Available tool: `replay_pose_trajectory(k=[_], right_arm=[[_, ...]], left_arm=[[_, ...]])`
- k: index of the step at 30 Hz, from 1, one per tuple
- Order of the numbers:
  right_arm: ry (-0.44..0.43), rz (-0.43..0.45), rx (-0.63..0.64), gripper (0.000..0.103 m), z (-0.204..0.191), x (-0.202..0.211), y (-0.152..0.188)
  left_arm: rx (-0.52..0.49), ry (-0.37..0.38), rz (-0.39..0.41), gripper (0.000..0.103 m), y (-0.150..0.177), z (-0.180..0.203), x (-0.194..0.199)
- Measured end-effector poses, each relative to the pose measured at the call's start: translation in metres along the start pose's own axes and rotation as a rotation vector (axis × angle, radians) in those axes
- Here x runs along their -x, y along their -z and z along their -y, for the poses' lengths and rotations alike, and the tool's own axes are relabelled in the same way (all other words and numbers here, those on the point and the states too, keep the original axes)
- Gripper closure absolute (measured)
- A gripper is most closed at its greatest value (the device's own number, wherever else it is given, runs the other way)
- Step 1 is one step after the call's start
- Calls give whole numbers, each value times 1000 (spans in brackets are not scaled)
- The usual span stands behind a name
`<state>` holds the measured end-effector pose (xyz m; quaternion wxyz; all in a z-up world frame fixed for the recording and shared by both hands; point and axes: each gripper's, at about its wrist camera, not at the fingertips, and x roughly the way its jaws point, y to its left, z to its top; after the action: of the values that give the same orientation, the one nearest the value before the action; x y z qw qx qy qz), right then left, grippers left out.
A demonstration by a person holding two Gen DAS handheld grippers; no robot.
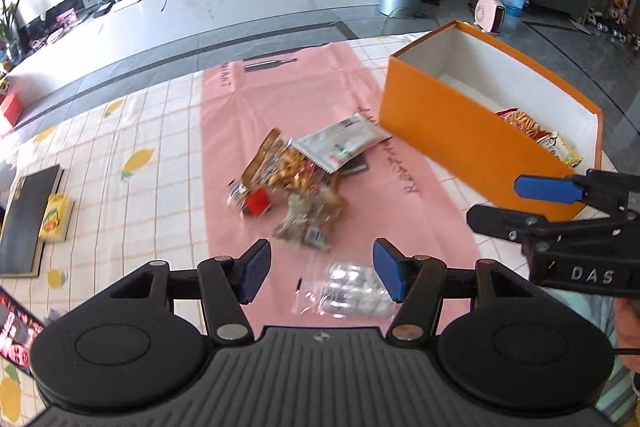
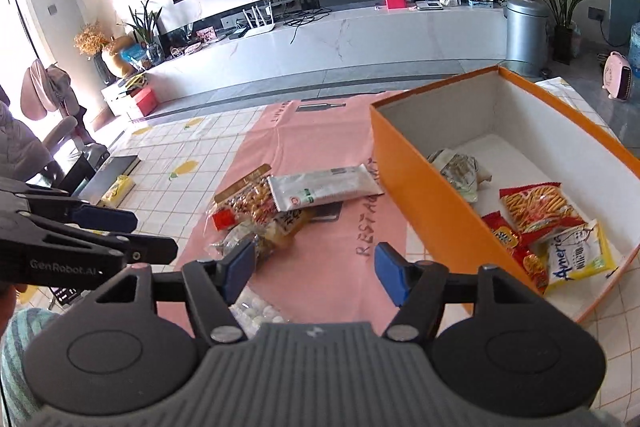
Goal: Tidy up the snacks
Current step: 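Move both tools back toward the clear bag of white balls, then grasp the clear bag of white balls with the right tool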
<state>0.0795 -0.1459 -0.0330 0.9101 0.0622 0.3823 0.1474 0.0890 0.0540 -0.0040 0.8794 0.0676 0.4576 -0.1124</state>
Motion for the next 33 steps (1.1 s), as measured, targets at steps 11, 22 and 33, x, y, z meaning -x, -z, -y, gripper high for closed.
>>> replay_pose_trajectory(k=[11,22,33], right_arm=[[-4,-148,173,16,-44,-68,42],[-17,-266,401,12,-67,-121,34],[-63,-334,414,22,-64,-149,42]], left_arm=[[0,-5,-51,33,47,-31,-14],[19,19,-41,33,39,-48,-37],[13,48,-73,33,40,-51,-62]])
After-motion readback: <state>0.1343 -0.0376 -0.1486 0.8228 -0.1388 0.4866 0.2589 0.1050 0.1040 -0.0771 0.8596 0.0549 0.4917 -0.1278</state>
